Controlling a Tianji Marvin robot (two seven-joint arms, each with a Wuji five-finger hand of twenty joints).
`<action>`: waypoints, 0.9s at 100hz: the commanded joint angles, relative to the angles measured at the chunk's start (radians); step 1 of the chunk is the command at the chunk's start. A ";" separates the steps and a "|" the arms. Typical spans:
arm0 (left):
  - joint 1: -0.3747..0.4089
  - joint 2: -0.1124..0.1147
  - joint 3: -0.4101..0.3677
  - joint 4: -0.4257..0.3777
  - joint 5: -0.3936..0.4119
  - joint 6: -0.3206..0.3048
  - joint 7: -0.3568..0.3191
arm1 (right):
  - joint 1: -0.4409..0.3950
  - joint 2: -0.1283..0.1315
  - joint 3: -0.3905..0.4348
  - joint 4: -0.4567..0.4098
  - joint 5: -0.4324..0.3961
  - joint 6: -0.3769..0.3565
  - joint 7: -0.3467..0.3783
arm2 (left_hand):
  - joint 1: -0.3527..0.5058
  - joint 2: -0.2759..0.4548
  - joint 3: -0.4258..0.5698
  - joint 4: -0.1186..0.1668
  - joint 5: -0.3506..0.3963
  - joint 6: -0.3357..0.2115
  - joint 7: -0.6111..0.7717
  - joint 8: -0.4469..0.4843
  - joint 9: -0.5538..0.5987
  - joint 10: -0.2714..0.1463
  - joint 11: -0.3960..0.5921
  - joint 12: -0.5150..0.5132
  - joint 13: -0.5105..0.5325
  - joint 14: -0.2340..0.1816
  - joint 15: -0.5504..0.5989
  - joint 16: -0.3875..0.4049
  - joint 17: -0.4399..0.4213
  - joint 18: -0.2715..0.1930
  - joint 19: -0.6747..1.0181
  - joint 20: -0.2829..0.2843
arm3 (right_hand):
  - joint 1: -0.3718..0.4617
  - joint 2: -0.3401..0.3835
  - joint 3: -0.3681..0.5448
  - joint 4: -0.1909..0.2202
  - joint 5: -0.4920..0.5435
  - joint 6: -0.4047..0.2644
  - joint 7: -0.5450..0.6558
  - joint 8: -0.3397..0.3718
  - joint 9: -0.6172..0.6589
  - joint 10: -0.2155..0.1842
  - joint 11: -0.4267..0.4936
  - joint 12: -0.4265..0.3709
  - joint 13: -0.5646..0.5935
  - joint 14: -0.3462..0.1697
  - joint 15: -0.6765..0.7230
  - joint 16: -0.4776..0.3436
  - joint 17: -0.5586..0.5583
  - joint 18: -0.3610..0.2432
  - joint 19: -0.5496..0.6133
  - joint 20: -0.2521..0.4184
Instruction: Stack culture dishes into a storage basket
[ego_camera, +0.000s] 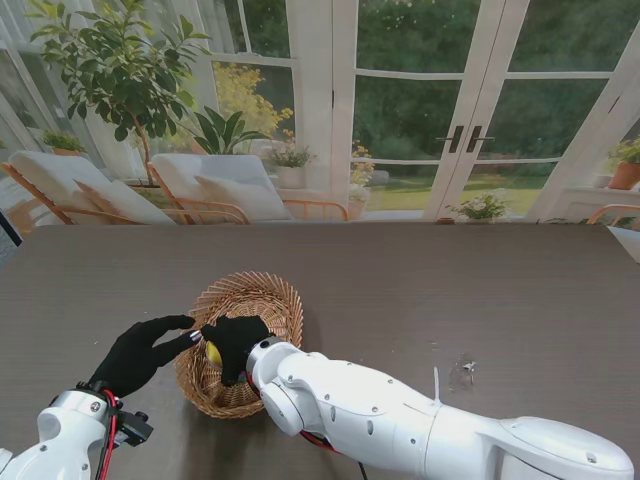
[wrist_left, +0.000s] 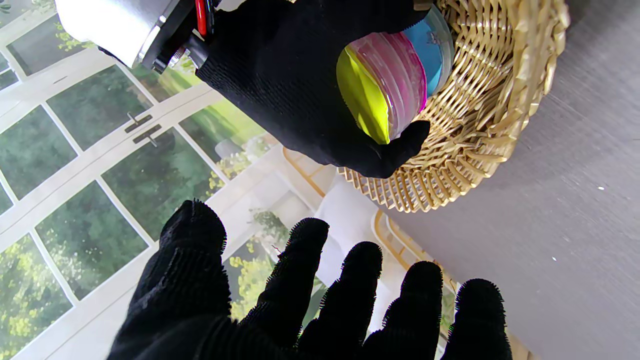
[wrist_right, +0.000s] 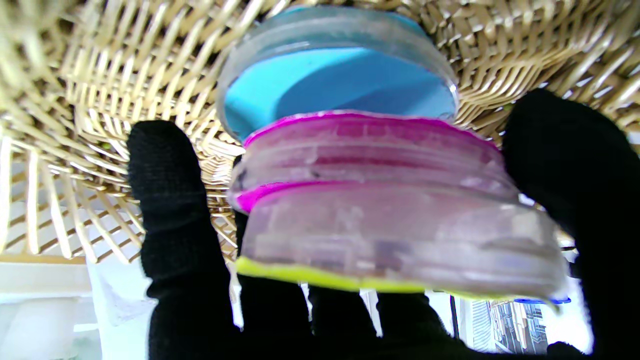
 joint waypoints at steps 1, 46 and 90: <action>0.002 -0.001 -0.001 -0.007 -0.003 0.005 -0.022 | 0.000 0.001 -0.005 -0.010 -0.008 0.001 0.024 | -0.001 0.036 -0.018 0.003 -0.001 -0.014 -0.005 -0.002 -0.018 -0.004 0.001 0.002 0.015 -0.007 -0.001 0.007 -0.008 -0.001 0.008 0.011 | -0.021 0.030 0.033 0.036 -0.043 0.014 -0.005 -0.021 -0.045 -0.009 -0.005 -0.012 -0.035 -0.020 0.006 -0.013 -0.408 0.004 -0.025 0.041; -0.004 0.001 -0.003 -0.005 -0.008 0.004 -0.032 | 0.017 0.011 -0.023 -0.024 -0.028 0.013 0.063 | -0.001 0.036 -0.018 0.003 0.002 -0.011 -0.004 -0.002 -0.017 -0.005 0.001 0.002 0.017 -0.006 0.000 0.008 -0.006 0.000 0.008 0.011 | -0.049 0.046 0.019 0.036 -0.119 0.051 -0.012 -0.028 -0.136 0.010 0.004 -0.015 -0.112 -0.015 -0.043 -0.049 -0.463 -0.001 -0.065 0.042; 0.000 0.002 -0.004 -0.011 -0.009 0.007 -0.035 | 0.010 0.006 -0.017 -0.018 -0.025 0.005 0.045 | -0.001 0.038 -0.018 0.003 0.001 -0.014 -0.005 -0.002 -0.018 -0.006 0.001 0.002 0.016 -0.008 -0.001 0.008 -0.007 -0.001 0.008 0.011 | -0.120 0.012 0.007 0.002 -0.180 0.055 -0.035 -0.049 -0.186 0.028 -0.012 -0.047 -0.167 0.022 -0.109 -0.095 -0.501 0.019 -0.103 0.037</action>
